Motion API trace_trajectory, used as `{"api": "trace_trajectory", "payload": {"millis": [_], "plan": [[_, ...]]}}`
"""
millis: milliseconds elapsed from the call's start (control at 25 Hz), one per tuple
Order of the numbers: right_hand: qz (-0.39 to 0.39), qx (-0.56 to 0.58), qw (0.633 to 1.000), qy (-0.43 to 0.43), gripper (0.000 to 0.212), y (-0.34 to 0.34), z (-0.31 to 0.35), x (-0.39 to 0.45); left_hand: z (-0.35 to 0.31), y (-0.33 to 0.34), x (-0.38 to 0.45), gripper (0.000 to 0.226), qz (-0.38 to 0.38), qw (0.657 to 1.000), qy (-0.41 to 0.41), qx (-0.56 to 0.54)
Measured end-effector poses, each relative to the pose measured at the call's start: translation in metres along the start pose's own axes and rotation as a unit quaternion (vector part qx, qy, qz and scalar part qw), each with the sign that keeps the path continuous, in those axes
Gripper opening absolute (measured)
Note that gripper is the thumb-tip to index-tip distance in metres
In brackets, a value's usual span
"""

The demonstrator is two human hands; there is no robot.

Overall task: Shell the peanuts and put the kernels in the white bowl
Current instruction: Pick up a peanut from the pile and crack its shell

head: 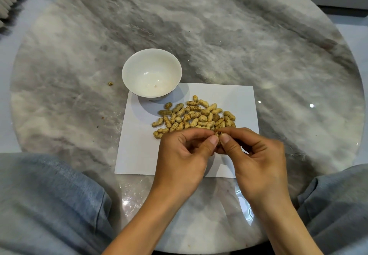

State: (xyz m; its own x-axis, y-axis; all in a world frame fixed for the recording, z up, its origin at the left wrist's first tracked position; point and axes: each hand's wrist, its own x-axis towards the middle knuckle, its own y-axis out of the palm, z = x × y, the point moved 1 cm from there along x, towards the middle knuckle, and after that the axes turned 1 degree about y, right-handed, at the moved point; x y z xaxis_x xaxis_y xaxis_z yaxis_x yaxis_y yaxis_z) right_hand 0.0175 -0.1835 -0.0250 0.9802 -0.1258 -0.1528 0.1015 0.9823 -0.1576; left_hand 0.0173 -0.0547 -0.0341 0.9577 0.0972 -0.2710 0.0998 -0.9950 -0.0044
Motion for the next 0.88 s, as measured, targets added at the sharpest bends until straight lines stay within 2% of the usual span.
{"api": "trace_trajectory", "payload": {"millis": [240,440,640,880], "plan": [[-0.021,0.029,0.999,0.036,0.026,0.0029,-0.0044,-0.0007,0.0030,0.0001,0.0004,0.015,-0.016,1.000,-0.018,-0.010],[-0.018,0.057,0.994,0.090,0.015,0.0037,-0.0045,0.0005,0.0045,0.0017,-0.0001,0.012,-0.032,0.999,-0.033,-0.028],[-0.020,0.061,0.994,0.090,0.014,0.0008,-0.0025,0.0012,0.0045,0.0019,0.0000,0.014,-0.027,0.999,-0.029,-0.025],[-0.017,0.148,0.978,0.144,0.013,0.0014,-0.0018,0.0006,0.0048,-0.0007,0.0034,0.009,-0.022,0.992,-0.088,-0.083]]}}
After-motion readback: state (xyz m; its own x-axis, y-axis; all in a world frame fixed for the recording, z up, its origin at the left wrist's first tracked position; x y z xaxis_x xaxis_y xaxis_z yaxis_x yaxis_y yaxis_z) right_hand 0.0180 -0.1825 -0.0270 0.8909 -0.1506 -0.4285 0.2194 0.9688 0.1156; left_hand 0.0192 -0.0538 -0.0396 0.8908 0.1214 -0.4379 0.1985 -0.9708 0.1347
